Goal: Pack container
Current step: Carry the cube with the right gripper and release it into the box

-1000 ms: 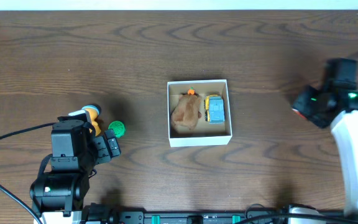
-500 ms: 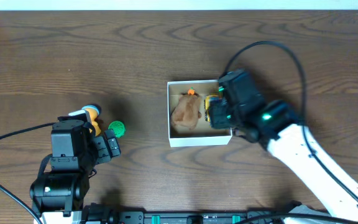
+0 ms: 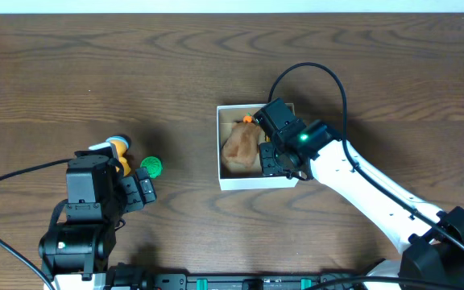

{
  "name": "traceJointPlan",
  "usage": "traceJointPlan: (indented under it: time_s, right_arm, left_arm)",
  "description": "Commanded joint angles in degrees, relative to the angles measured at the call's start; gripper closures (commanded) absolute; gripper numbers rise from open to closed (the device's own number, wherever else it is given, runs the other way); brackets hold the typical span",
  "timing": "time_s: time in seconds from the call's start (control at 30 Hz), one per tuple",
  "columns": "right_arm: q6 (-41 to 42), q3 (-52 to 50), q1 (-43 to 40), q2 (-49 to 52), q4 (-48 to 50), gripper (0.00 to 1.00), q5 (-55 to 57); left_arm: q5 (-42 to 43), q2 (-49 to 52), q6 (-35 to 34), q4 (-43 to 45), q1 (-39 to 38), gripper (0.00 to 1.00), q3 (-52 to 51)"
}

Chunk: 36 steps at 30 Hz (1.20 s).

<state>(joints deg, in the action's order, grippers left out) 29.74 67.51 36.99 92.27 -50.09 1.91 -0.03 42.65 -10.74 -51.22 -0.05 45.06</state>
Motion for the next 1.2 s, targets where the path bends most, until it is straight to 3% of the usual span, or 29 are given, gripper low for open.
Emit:
traceJointPlan:
  time_s: [0.0, 0.13, 0.23, 0.37, 0.43, 0.73, 0.87, 0.93, 1.07, 1.17]
  right_arm:
    - [1.05, 0.61, 0.52, -0.02, -0.02, 0.65, 0.63]
    - [1.05, 0.61, 0.52, -0.02, -0.55, 0.58, 0.63]
    - [1.05, 0.61, 0.52, -0.02, -0.48, 0.42, 0.63]
    - [1.05, 0.61, 0.52, -0.02, -0.48, 0.37, 0.63]
    - [1.05, 0.61, 0.52, -0.02, -0.48, 0.30, 0.63]
    - [-0.57, 1.09, 0.39, -0.13, 2.67, 0.31, 2.69]
    - [-2.89, 6.29, -0.79, -0.15, 1.44, 0.29, 7.65]
    - [-2.82, 11.23, -2.27, -0.26, -1.46, 0.27, 11.74]
    - [-1.84, 19.23, -8.13, -1.66, -6.64, 0.01, 12.90]
    - [2.34, 21.62, -17.03, -4.57, -10.27, 0.01, 11.96]
  left_arm:
    - [-0.46, -0.04, -0.55, -0.20, 0.26, 0.02, 0.92]
    - [-0.46, -0.04, -0.55, -0.20, 0.26, 0.02, 0.92]
    - [-0.46, -0.04, -0.55, -0.20, 0.26, 0.02, 0.92]
    - [-0.46, -0.04, -0.55, -0.20, 0.26, 0.02, 0.92]
    - [-0.46, -0.04, -0.55, -0.20, 0.26, 0.02, 0.92]
    - [-0.46, -0.04, -0.55, -0.20, 0.26, 0.02, 0.92]
    - [-0.46, -0.04, -0.55, -0.22, 0.26, 0.02, 0.92]
    - [-0.46, -0.04, -0.55, -0.20, 0.26, 0.02, 0.92]
    - [-0.46, -0.04, -0.55, -0.20, 0.26, 0.02, 0.92]
    - [-0.46, -0.04, -0.55, -0.17, 0.26, 0.02, 0.92]
